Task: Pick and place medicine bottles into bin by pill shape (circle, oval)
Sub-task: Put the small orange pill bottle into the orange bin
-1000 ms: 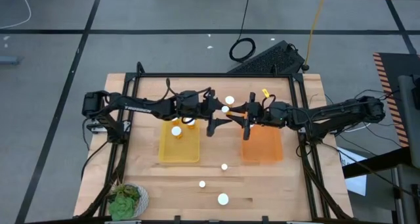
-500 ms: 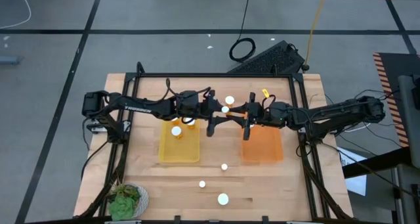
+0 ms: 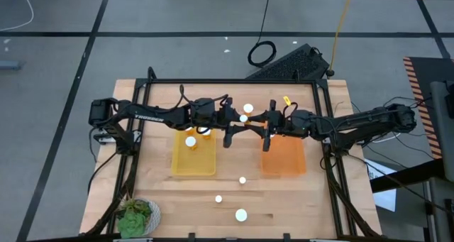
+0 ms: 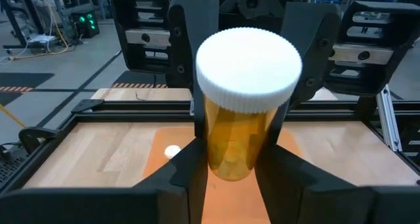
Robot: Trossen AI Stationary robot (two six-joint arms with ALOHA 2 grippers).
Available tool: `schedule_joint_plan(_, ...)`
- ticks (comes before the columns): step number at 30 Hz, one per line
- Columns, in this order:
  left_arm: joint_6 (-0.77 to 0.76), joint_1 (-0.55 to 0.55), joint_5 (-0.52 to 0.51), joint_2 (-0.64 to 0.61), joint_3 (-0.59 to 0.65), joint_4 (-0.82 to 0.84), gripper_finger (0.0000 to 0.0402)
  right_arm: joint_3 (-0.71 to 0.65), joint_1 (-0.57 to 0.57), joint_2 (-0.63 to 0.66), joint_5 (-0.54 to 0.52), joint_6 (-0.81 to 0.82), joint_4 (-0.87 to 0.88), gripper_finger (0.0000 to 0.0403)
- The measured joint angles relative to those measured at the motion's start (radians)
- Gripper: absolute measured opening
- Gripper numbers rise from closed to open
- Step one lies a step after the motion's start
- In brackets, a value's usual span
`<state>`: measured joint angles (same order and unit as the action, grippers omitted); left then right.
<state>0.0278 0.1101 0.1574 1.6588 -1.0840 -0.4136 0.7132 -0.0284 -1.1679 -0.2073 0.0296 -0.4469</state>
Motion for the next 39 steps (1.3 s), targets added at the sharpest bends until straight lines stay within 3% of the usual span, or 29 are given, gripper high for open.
schedule_joint_plan(5,0.008,0.002,0.0,0.0,0.0,0.009,0.012,0.0,0.0,0.0,-0.005,0.009,0.017,0.0126)
schedule_joint_plan(12,0.027,0.016,0.0,0.0,0.0,0.05,0.012,0.0,0.0,0.002,-0.006,0.041,0.051,0.0196)
schedule_joint_plan(18,0.07,0.043,0.0,0.0,0.0,0.146,0.012,0.015,0.0,0.061,-0.063,0.116,0.207,0.0233)
schedule_joint_plan(27,0.083,0.084,-0.024,0.0,0.0,0.249,0.012,0.321,0.025,0.008,-0.126,0.149,0.702,0.024)
schedule_joint_plan(33,0.095,0.093,-0.04,0.0,0.0,0.29,0.012,0.46,0.062,-0.108,-0.024,0.139,0.783,0.024)
schedule_joint_plan(39,0.101,0.093,-0.072,0.0,0.0,0.323,0.012,0.552,0.095,-0.202,-0.022,0.098,0.857,0.024)
